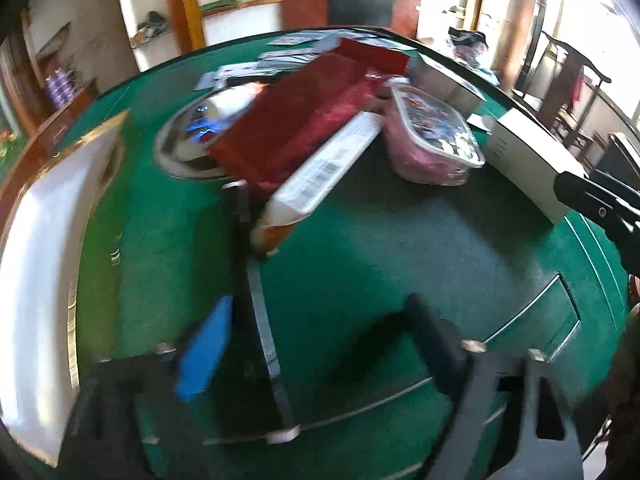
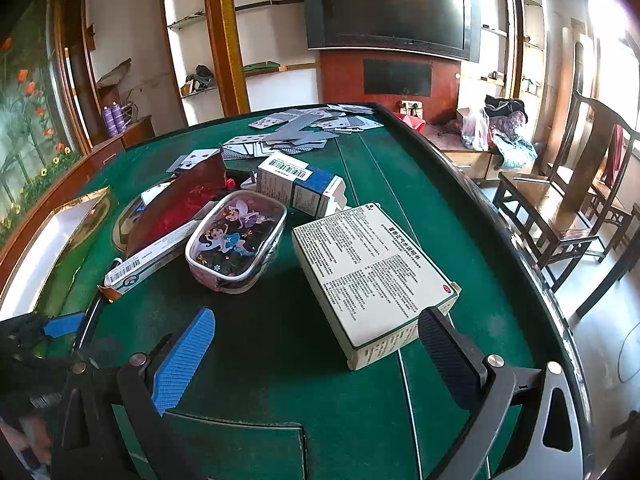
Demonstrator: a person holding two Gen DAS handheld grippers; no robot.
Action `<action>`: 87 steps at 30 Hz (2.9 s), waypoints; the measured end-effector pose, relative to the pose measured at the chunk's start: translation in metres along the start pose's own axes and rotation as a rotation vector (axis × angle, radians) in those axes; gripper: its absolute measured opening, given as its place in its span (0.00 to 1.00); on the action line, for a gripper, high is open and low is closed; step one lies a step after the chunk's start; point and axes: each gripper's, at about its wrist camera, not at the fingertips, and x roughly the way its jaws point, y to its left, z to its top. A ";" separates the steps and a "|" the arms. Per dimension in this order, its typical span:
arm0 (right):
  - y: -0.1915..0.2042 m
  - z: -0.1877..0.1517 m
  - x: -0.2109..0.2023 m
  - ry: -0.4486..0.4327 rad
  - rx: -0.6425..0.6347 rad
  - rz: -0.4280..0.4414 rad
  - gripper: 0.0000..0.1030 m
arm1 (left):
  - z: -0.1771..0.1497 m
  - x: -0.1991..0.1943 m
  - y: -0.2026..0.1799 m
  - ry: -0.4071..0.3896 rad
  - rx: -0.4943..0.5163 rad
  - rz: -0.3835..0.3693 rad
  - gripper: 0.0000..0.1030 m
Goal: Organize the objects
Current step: 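Grasp the black marker with the left gripper and lift it, then grasp the white barcode box with the right gripper while the left gripper holds the marker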
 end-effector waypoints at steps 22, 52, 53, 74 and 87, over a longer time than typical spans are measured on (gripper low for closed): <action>0.016 0.020 0.000 0.177 0.136 0.353 1.00 | -0.034 -0.074 0.049 -0.204 -0.234 -0.233 0.14; 0.139 0.045 0.111 0.383 0.153 0.160 0.38 | -0.090 -0.109 0.122 -0.304 -0.372 -0.301 0.14; 0.140 0.045 0.113 0.369 0.140 0.134 0.36 | -0.091 -0.109 0.123 -0.303 -0.371 -0.299 0.14; 0.090 0.018 0.083 0.436 0.368 0.598 0.17 | -0.078 -0.114 0.122 -0.289 -0.382 -0.280 0.14; 0.180 0.071 0.070 0.392 0.214 0.701 0.18 | -0.015 -0.111 0.190 -0.265 -0.403 -0.164 0.14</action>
